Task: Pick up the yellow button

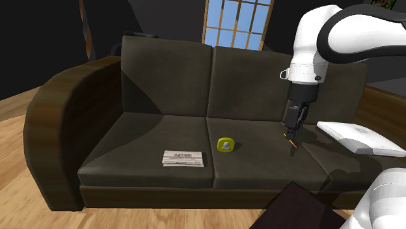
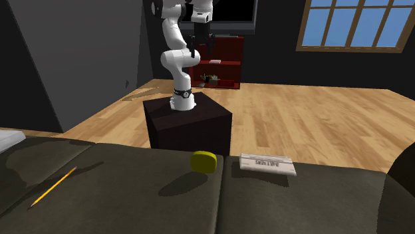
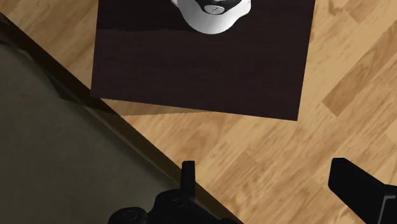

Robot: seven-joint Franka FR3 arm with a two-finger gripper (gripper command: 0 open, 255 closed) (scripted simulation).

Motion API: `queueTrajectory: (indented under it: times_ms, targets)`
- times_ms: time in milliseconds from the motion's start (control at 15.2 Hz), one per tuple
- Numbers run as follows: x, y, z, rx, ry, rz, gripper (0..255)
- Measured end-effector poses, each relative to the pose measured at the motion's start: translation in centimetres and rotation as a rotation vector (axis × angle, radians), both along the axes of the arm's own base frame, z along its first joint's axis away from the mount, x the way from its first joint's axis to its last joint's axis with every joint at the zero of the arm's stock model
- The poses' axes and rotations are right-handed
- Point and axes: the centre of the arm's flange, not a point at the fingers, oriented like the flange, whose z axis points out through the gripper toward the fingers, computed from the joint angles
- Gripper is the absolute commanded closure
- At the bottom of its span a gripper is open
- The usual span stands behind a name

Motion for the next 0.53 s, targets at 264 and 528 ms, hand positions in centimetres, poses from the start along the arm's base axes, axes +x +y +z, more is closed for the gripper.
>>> queueTrajectory:
  times_ms: [264, 528]
  targets:
    - [1.3, -1.9, -1.8, 0.009, -0.013, 0.041, 0]
    - [3.6, -4.6, -4.6, 0.026, -0.039, 0.12, 0]
